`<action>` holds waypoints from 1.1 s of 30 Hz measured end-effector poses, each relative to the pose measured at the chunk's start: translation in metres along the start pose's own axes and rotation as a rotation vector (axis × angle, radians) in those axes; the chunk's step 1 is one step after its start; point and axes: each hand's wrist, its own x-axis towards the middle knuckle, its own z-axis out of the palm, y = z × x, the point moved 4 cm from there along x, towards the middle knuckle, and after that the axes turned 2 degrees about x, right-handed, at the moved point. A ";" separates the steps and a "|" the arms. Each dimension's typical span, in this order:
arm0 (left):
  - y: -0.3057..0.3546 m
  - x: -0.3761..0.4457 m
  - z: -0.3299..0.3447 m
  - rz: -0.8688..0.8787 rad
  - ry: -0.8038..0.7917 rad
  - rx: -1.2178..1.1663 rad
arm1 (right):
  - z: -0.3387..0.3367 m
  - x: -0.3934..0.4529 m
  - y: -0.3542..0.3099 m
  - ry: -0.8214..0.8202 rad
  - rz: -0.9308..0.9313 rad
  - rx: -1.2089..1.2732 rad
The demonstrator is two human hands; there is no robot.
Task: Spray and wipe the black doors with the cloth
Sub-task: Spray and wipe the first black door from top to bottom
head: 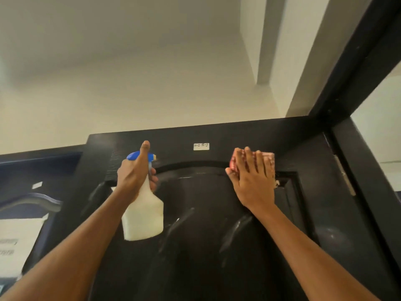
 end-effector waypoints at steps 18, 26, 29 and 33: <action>-0.034 0.062 -0.106 0.119 -0.089 0.137 | 0.037 0.045 -0.268 -0.360 -0.595 0.062; -0.047 0.065 -0.116 0.136 -0.207 0.000 | 0.006 0.066 -0.085 -0.067 0.461 0.041; -0.041 0.070 -0.116 0.138 -0.234 -0.032 | 0.011 0.068 -0.105 -0.028 0.617 0.023; -0.029 0.074 -0.104 0.130 -0.230 -0.051 | 0.026 0.081 -0.195 -0.123 -0.011 -0.007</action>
